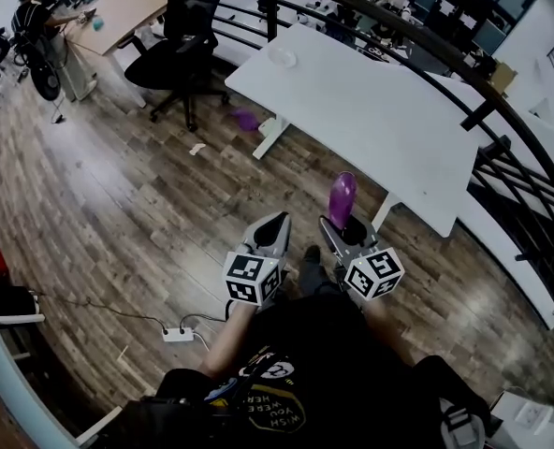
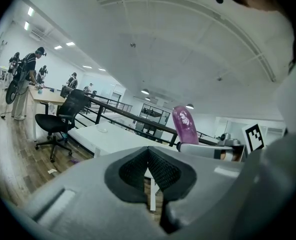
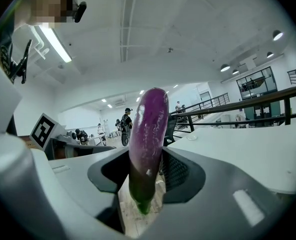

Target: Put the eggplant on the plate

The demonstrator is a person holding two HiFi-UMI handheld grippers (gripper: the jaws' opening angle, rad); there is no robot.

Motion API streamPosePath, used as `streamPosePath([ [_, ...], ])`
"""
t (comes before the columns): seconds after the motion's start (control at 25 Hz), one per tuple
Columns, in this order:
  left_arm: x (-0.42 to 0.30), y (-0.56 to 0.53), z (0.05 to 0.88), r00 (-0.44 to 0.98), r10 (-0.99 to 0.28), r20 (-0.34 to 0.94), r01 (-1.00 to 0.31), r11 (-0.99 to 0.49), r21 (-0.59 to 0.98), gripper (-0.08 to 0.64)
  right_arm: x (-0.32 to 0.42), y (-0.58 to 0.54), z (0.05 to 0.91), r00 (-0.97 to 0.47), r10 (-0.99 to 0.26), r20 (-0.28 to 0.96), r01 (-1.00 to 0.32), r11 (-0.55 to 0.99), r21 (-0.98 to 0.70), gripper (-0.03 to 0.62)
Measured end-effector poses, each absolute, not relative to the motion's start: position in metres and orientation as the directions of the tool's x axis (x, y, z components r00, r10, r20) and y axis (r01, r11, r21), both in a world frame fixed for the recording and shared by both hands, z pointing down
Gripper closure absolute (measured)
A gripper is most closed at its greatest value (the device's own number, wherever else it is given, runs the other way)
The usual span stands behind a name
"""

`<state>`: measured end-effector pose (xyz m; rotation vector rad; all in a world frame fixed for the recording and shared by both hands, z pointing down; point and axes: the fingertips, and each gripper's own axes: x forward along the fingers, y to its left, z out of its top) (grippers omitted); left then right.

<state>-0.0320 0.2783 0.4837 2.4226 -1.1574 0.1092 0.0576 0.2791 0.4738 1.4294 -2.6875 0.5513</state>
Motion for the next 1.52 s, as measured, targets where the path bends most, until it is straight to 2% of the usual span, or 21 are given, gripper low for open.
streamPosePath([
  [0.56,0.034,0.119,0.473,0.619,-0.741,0.261,-0.780,-0.542,0.312,0.555,0.100,0.122,0.463,-0.656,-0.737,0.164,-0.747,0.602,-0.282,0.411],
  [0.8,0.053,0.096,0.471,0.579,-0.762,0.289,-0.812,-0.508,0.289,0.555,0.121,0.097,0.464,-0.696,-0.697,0.174,-0.710,0.634,-0.306,0.411],
  [1.04,0.031,0.028,0.493,0.571,-0.757,0.317,-0.814,-0.475,0.334,0.555,0.102,0.028,0.489,-0.705,-0.676,0.215,-0.703,0.626,-0.336,0.411],
  [1.52,-0.034,-0.119,0.495,0.635,-0.716,0.291,-0.769,-0.549,0.327,0.555,0.040,-0.112,0.486,-0.634,-0.737,0.234,-0.769,0.571,-0.286,0.410],
])
